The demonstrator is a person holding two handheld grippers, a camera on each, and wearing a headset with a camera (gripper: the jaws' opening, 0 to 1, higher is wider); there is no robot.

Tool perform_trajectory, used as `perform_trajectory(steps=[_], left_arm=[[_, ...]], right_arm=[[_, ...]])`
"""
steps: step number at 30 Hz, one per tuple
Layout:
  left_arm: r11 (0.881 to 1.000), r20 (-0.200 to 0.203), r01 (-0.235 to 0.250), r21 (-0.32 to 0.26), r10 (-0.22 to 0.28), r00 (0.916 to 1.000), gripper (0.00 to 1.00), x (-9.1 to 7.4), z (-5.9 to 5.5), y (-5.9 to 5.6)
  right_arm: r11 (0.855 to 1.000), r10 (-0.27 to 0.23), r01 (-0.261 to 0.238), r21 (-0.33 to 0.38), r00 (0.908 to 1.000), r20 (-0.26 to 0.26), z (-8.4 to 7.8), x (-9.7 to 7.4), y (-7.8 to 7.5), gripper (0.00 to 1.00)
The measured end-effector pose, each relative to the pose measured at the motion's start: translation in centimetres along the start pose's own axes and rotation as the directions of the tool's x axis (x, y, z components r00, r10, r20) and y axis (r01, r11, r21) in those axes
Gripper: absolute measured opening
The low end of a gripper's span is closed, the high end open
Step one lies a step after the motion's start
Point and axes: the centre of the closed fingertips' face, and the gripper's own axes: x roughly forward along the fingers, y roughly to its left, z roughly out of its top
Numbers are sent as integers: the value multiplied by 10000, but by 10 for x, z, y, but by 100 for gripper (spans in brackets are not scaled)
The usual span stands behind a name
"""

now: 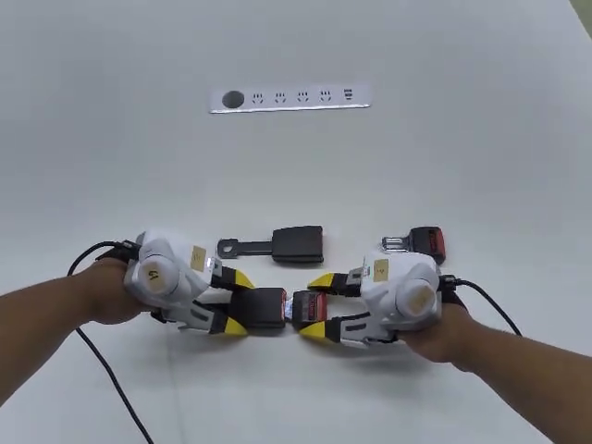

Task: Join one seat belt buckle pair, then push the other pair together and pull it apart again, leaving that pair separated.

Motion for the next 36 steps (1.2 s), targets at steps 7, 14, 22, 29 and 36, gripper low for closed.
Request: perform_trajectory(steps=[7, 14, 22, 29, 36], left_arm=[[9998, -301, -80, 157, 85, 9995, 32, 3, 1, -2], [9998, -669, -188, 115, 196, 9976, 33, 2, 1, -3], [9990, -900, -346, -286, 319, 9954, 34, 2, 1, -1], [9946, -1085, -447, -934, 345, 9935, 59, -6, -1, -8], [9792, -319, -1029, -1747, 988, 9946, 69, -24, 24, -6]], right_arm=[[10000, -74, 75, 38, 9996, -254, -1, 1, 0, 33], [9994, -302, 292, -166, 9976, -624, -3, 1, 0, 34], [9990, -404, 386, -238, 9959, -810, -8, 1, -2, 35], [9890, -1058, 1083, 1004, 9939, -298, 4, -10, -15, 60], [9840, -1405, 1424, 1071, 9898, -249, 10, -30, -15, 64]])
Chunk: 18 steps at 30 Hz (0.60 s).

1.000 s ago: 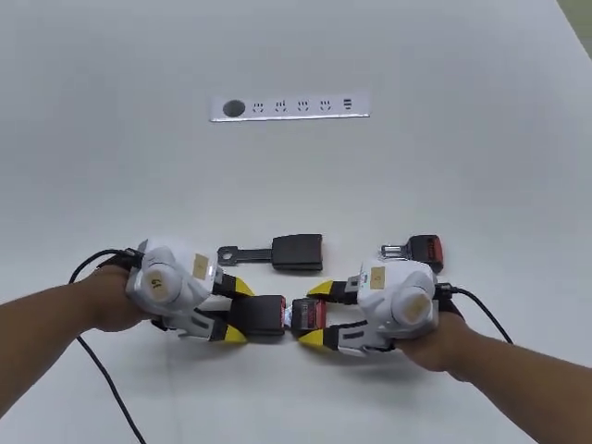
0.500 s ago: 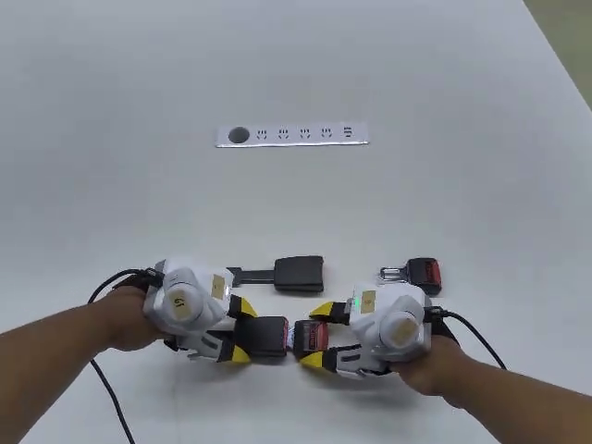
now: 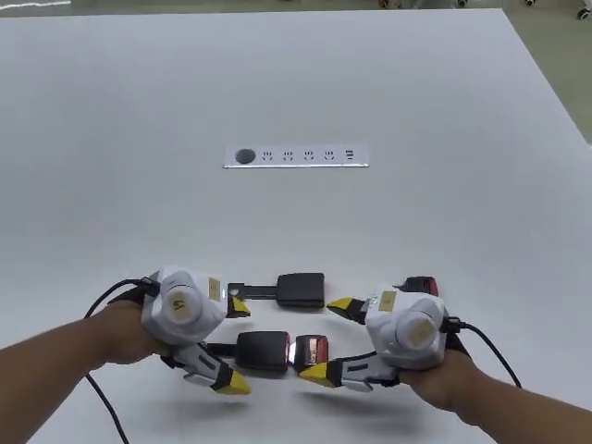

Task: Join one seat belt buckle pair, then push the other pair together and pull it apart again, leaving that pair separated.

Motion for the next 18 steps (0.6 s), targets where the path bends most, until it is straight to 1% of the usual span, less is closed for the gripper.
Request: perform_trajectory(steps=[1, 3, 5, 6, 7, 9, 11, 12, 13, 14, 16, 18], left_arm=[[10000, 50, -45, -35, 45, 10000, 69, -1, 2, 0], [9998, 218, -172, -50, 173, 9996, 72, -3, 10, 0], [9996, 366, -266, -64, 268, 9990, 75, -6, 18, 0], [9994, 439, -326, -83, 330, 9985, 77, -8, 25, -1], [9992, 472, -381, -81, 385, 9981, 78, -6, 25, 1], [9984, 542, -567, 81, 562, 9969, 81, -7, 30, 4], [9979, 778, -646, -12, 645, 9949, 82, -10, 41, 5], [9977, 821, -672, 0, 670, 9944, 82, -11, 44, 5], [9976, 852, -686, 28, 681, 9940, 82, -11, 47, 5], [9976, 864, -692, 75, 683, 9939, 82, -11, 49, 5], [9979, 776, -636, 143, 623, 9950, 82, -7, 46, 7], [9977, 711, -644, 216, 628, 9955, 82, -6, 47, 11]], right_arm=[[10000, -13, 13, -34, 10000, 30, 1, -3, 1, 64], [9998, -150, 150, -146, 9999, 17, -1, -7, -3, 63], [9997, -228, 229, -25, 9996, 138, 5, -15, -2, 64], [9995, -328, 329, -31, 9993, 174, 5, -18, -6, 65], [9992, -408, 409, -46, 9990, 204, 5, -20, -8, 65], [9991, -426, 426, 10, 9988, 233, 6, -26, -10, 66], [9982, -564, 567, -177, 9982, 202, 4, -33, -16, 66], [9979, -645, 647, -81, 9977, 196, 6, -40, -19, 66], [9973, -734, 734, 17, 9971, 216, 7, -44, -22, 66], [9965, -840, 841, -31, 9963, 197, 3, -46, -28, 67], [9958, -902, 903, -157, 9959, 76, -1, -50, -32, 67], [9949, -978, 978, -229, 9952, 16, -4, -57, -38, 66]])
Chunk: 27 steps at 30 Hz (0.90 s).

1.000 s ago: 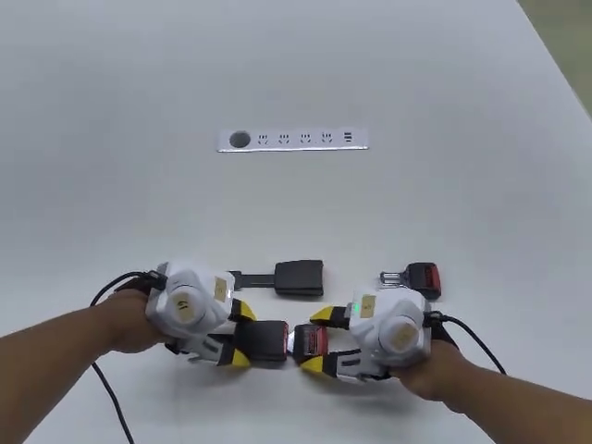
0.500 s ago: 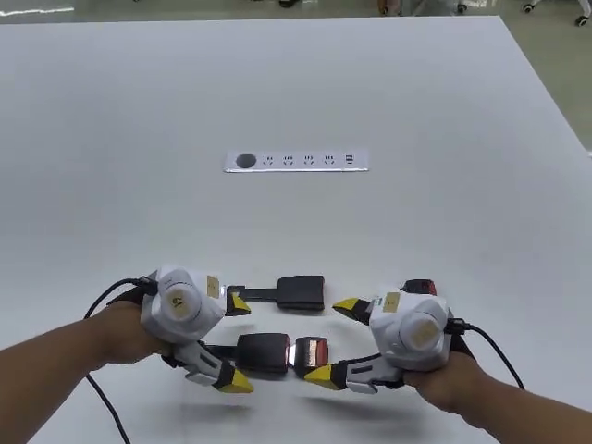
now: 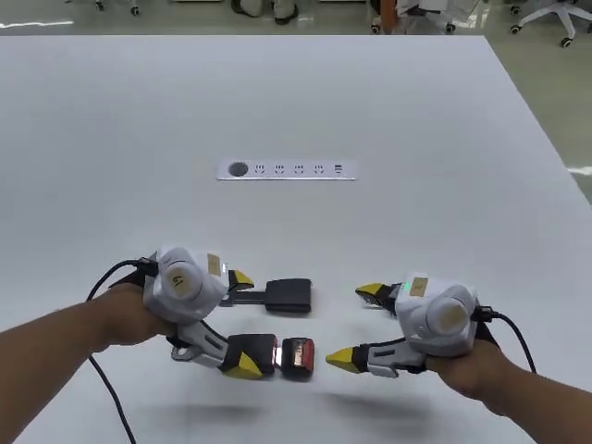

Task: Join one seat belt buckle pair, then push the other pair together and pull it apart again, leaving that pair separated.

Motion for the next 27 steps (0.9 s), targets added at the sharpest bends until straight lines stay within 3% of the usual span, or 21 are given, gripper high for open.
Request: perform_trajectory(steps=[11, 15, 21, 25, 27], left_arm=[[10000, 150, -91, 24, 90, 9998, 83, 7, 21, 28], [9999, 188, -97, 27, 96, 9998, 83, 14, 22, 46], [9999, 481, 109, -99, -104, 9988, 79, 23, 32, 57], [9996, 499, 227, -153, -219, 9985, 76, 31, 31, 62], [9994, 403, 287, -198, -279, 9988, 76, 37, 25, 65]], right_arm=[[9981, -417, 422, 440, 9990, -139, -12, -28, -46, 69], [9968, -528, 537, 589, 9984, -177, -16, -33, -61, 69], [9959, -548, 567, 699, 9981, -288, -27, -36, -80, 73], [9959, -440, 470, 778, 9983, -392, -34, -36, -87, 74], [9956, -288, 326, 878, 9986, -439, -40, -34, -89, 74]])
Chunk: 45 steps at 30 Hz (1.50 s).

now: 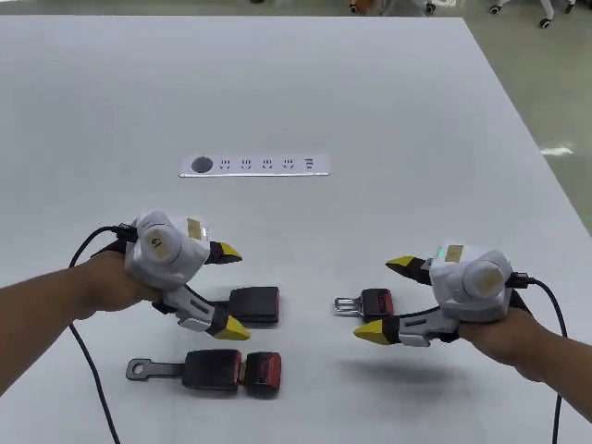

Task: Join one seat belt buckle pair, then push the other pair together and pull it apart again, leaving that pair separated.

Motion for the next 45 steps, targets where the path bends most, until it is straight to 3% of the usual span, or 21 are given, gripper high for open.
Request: perform_trajectory(steps=[6, 10, 12, 15, 16, 22, 28, 31, 34, 45], left_arm=[[9996, -287, 298, -25, -299, 9991, 74, 17, -16, 5], [9994, -213, 355, -53, -356, 9991, 72, 21, -15, 9], [9986, -457, 519, 111, -513, 9976, 70, 25, -23, 8], [9985, -449, 538, 50, -535, 9976, 68, 32, -30, 12], [9985, -411, 547, -1, -547, 9977, 67, 34, -26, 9], [9973, -567, 727, 65, -722, 9958, 62, 38, -31, 7], [9969, -296, 770, 134, -766, 9966, 58, 36, -24, 4], [9962, -272, 850, 187, -845, 9961, 49, 35, -22, 1], [9963, -117, 848, 118, -847, 9963, 47, 34, -26, 2], [9923, -163, 803, 947, -791, 9967, 35, 34, -26, 2]], right_arm=[[9991, 427, -426, 82, 9989, -195, -18, 7, -10, 72], [9974, 715, -713, 68, 9969, -323, -24, 10, -10, 71], [9963, 862, -864, -22, 9952, -458, -31, 13, -13, 70], [9948, 1012, -1006, 143, 9937, -489, -29, 11, -10, 68], [9947, 1026, -1022, 103, 9933, -525, -30, 11, -10, 67], [9924, 1224, -1231, -47, 9899, -720, -36, 14, -11, 63], [9896, 1428, -1438, -67, 9867, -778, -38, 11, -9, 59], [9876, 1515, -1543, -292, 9852, -804, -37, 12, -7, 56], [9862, 1566, -1603, -415, 9843, -811, -37, 13, -8, 55], [9811, 1647, -1735, -860, 9812, -1002, -36, 17, -8, 43]])
